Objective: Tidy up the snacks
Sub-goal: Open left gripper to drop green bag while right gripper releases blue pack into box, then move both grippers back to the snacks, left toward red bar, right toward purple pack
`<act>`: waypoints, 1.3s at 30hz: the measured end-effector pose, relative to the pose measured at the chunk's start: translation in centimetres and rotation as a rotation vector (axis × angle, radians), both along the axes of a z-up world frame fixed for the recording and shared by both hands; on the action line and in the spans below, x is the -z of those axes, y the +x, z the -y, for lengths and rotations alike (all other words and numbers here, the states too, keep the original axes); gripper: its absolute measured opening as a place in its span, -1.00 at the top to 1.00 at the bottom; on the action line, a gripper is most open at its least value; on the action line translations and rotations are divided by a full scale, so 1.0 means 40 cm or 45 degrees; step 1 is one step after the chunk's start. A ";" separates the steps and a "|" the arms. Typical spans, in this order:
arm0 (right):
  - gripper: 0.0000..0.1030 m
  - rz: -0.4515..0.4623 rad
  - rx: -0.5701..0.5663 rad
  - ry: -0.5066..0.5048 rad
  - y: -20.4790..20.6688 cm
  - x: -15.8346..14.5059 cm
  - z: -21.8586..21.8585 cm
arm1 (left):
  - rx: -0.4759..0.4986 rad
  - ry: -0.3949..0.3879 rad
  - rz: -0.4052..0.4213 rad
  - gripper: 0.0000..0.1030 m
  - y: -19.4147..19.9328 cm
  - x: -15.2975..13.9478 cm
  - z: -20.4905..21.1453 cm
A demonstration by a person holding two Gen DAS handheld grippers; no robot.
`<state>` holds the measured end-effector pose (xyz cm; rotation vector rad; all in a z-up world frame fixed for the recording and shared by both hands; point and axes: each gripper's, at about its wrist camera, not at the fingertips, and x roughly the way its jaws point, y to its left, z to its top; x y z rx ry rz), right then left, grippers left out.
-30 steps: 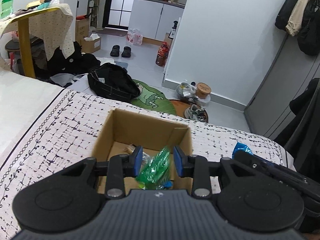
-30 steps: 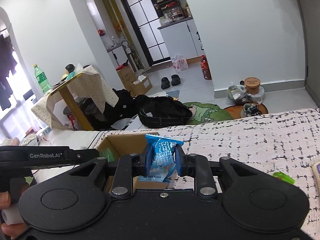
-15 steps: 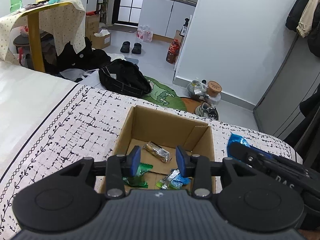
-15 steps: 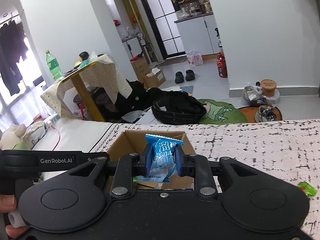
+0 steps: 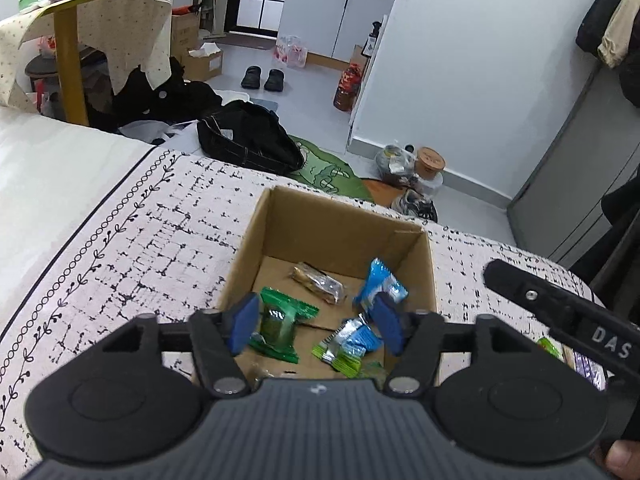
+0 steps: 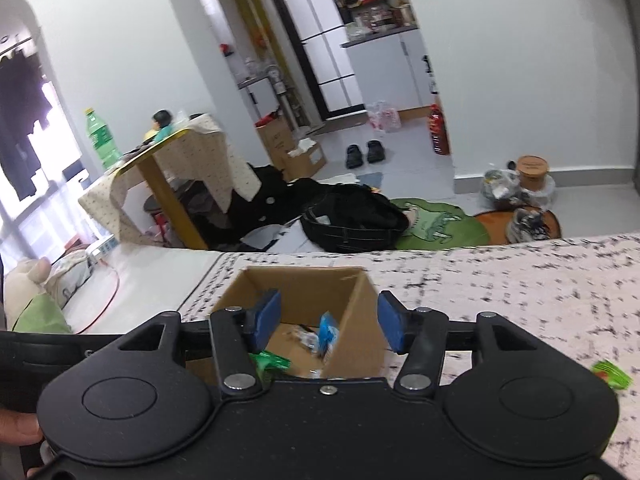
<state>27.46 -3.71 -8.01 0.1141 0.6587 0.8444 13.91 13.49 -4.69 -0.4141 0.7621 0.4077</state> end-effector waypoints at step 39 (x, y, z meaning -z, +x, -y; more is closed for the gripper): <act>-1.00 0.032 0.379 -0.026 -0.028 0.043 0.366 | 0.220 -0.003 0.035 -1.00 0.065 -0.006 0.273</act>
